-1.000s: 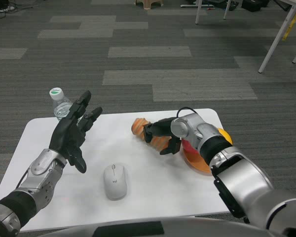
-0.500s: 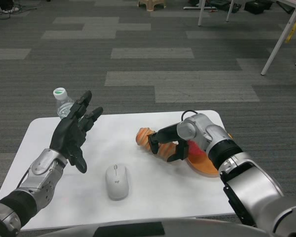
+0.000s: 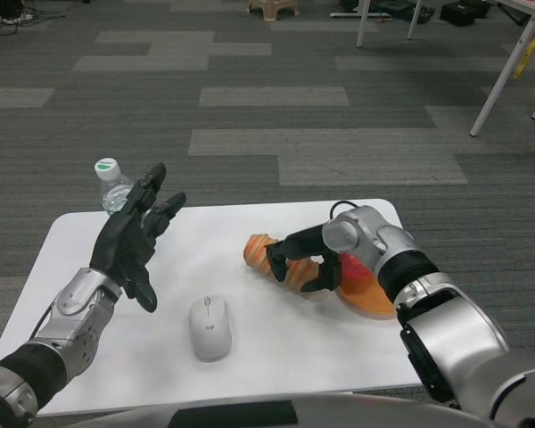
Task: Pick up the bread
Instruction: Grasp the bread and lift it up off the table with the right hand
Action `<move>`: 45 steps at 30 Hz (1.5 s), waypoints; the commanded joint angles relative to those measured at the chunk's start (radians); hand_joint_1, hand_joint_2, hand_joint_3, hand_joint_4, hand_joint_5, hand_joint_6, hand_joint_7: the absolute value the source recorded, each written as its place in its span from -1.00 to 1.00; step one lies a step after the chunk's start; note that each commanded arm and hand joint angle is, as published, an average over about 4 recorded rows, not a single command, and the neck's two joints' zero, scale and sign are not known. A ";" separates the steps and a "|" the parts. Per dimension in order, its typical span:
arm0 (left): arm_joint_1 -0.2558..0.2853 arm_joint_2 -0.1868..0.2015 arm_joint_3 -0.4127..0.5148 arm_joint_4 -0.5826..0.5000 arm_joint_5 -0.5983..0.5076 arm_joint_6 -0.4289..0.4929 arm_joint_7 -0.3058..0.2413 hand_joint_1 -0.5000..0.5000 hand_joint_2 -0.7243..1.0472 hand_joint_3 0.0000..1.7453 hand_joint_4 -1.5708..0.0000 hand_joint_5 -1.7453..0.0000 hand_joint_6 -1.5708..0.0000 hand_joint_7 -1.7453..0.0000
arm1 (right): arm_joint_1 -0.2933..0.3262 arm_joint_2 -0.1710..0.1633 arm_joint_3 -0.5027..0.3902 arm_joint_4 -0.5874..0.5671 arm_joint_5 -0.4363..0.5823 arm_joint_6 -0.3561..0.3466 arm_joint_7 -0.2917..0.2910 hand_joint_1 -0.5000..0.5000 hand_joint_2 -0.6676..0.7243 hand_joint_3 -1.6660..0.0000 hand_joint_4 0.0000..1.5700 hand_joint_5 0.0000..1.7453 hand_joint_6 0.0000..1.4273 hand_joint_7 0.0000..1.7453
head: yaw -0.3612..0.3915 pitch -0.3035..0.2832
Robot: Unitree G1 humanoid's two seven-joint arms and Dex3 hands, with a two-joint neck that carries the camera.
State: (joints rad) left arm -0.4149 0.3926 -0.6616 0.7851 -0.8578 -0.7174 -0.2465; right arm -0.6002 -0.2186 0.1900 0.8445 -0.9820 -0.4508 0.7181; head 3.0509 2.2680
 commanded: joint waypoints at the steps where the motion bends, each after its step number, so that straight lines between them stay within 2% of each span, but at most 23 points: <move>1: 0.007 -0.001 0.004 0.006 -0.004 -0.005 -0.007 1.00 -0.90 -0.90 1.00 0.53 1.00 1.00 | 0.081 0.008 -0.004 0.014 0.040 0.000 0.047 -0.92 -0.64 0.02 -1.00 0.22 -0.92 0.76 | 0.006 0.002; 4: 0.008 -0.001 0.006 0.005 -0.004 -0.007 -0.007 1.00 -0.90 -0.90 1.00 0.53 1.00 1.00 | 0.083 0.008 -0.007 -0.019 0.118 0.001 0.048 -0.92 -0.64 0.14 -1.00 0.22 -0.92 0.74 | 0.009 0.004; 9: 0.009 -0.001 0.008 0.005 -0.004 -0.008 -0.007 1.00 -0.90 -0.90 1.00 0.53 1.00 1.00 | 0.100 0.011 -0.019 -0.104 0.285 0.008 0.049 -0.94 -0.64 0.10 -1.00 0.22 -0.92 0.74 | 0.024 0.009; 13: 0.011 -0.001 0.010 0.005 -0.003 -0.009 -0.007 1.00 -0.90 -0.90 1.00 0.53 1.00 1.00 | 0.128 0.024 -0.058 -0.174 0.436 0.040 0.050 -0.92 -0.64 0.05 -1.00 0.22 -0.92 0.76 | 0.037 0.016; 21: 0.011 -0.001 0.013 0.005 -0.003 -0.010 -0.007 1.00 -0.90 -0.90 1.00 0.53 1.00 1.00 | 0.154 0.038 -0.144 -0.251 0.589 0.052 0.045 -0.92 -0.64 0.05 -1.00 0.22 -0.92 0.76 | 0.061 0.029; 27: 0.011 -0.002 0.013 0.005 -0.001 -0.010 -0.007 1.00 -0.90 -0.90 1.00 0.53 1.00 1.00 | 0.168 0.046 -0.216 -0.300 0.618 0.052 0.040 -0.92 -0.64 0.05 -1.00 0.22 -0.92 0.76 | 0.066 0.035; 32: 0.011 -0.003 0.012 0.006 0.000 -0.010 -0.007 1.00 -0.90 -0.90 1.00 0.53 1.00 1.00 | 0.179 0.046 -0.235 -0.320 0.621 0.051 0.029 -0.94 -0.64 0.00 -1.00 0.22 -0.92 0.76 | 0.064 0.040; 36: 0.008 -0.004 0.010 0.006 0.000 -0.010 -0.007 1.00 -0.90 -0.90 1.00 0.53 1.00 1.00 | 0.181 0.050 -0.228 -0.318 0.569 0.050 0.008 -1.00 -0.73 -0.10 -1.00 0.39 -1.00 0.72 | 0.062 0.042; 37: 0.008 -0.004 0.009 0.006 0.001 -0.010 -0.007 1.00 -0.90 -0.90 1.00 0.53 1.00 1.00 | 0.181 0.056 -0.228 -0.318 0.533 0.053 0.000 -0.98 -0.73 -0.10 -1.00 0.39 -1.00 0.66 | 0.062 0.043; 39: 0.007 -0.005 0.008 0.006 0.001 -0.010 -0.007 1.00 -0.90 -0.90 1.00 0.53 1.00 1.00 | 0.180 0.069 -0.228 -0.320 0.459 0.070 -0.013 -0.94 -0.73 -0.07 -1.00 0.36 -1.00 0.28 | 0.062 0.044; 41: 0.007 -0.006 0.007 0.006 0.002 -0.010 -0.007 1.00 -0.90 -0.90 1.00 0.53 1.00 1.00 | 0.179 0.085 -0.228 -0.331 0.378 0.105 -0.024 -0.92 -0.73 -0.05 -1.00 0.33 -1.00 -0.20 | 0.062 0.044; 43: 0.007 -0.008 0.008 0.006 0.002 -0.010 -0.007 1.00 -0.90 -0.90 1.00 0.53 1.00 1.00 | 0.178 0.105 -0.229 -0.347 0.297 0.144 -0.037 -0.92 -0.73 -0.05 -1.00 0.33 -1.00 -0.52 | 0.064 0.043; 45: 0.007 -0.009 0.008 0.006 0.002 -0.010 -0.007 1.00 -0.90 -0.90 1.00 0.53 1.00 1.00 | 0.178 0.128 -0.229 -0.357 0.230 0.175 -0.044 -0.92 -0.73 -0.05 -1.00 0.31 -1.00 -0.74 | 0.069 0.042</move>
State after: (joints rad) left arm -0.4119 0.3878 -0.6554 0.7864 -0.8563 -0.7247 -0.2468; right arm -0.4247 -0.1047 -0.0344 0.5045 -0.7144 -0.3002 0.6835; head 3.1179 2.3102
